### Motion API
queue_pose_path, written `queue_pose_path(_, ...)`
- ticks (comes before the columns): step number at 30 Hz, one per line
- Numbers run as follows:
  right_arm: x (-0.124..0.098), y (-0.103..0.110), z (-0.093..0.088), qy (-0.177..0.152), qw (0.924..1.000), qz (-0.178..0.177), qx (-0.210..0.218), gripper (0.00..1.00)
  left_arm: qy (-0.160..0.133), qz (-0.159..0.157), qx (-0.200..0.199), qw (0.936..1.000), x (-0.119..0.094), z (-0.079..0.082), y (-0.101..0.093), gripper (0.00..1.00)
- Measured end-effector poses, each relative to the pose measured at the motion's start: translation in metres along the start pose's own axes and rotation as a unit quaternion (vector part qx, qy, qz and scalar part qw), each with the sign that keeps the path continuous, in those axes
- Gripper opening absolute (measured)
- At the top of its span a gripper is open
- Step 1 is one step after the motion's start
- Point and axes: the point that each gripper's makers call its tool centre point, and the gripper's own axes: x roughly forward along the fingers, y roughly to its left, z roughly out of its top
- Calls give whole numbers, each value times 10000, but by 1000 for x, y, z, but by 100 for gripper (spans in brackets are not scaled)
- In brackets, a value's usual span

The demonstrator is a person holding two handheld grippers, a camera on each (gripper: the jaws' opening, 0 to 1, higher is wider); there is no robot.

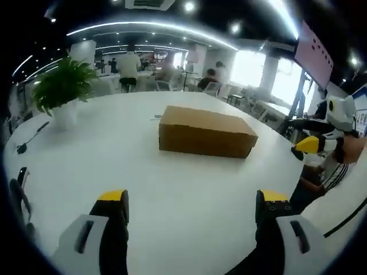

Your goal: Operate the shoe box by opening the lid, removing the specified soft item, and placing it in the target area until the item is outside and the box remains undamaged.

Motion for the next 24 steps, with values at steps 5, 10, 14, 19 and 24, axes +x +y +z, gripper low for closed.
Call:
queue_pose_path(5,11,16,7,-231,9990,215,-323,95,172,-91,-93,9998,1,-14,-15,94)
queue_pose_path(10,19,21,6,-132,9980,270,-553,95,81,-89,-398,9991,-3,-21,-27,94)
queue_pose_path(14,21,20,2,16,9989,261,-384,98,182,-371,-155,9990,-2,-33,-46,92)
queue_pose_path(19,21,12,-3,7,9992,154,382,97,-17,-399,-46,9992,-2,-21,-37,91)
queue_pose_path(24,18,-3,-8,203,9974,-144,670,84,85,-369,-16,9993,-2,-20,-22,92)
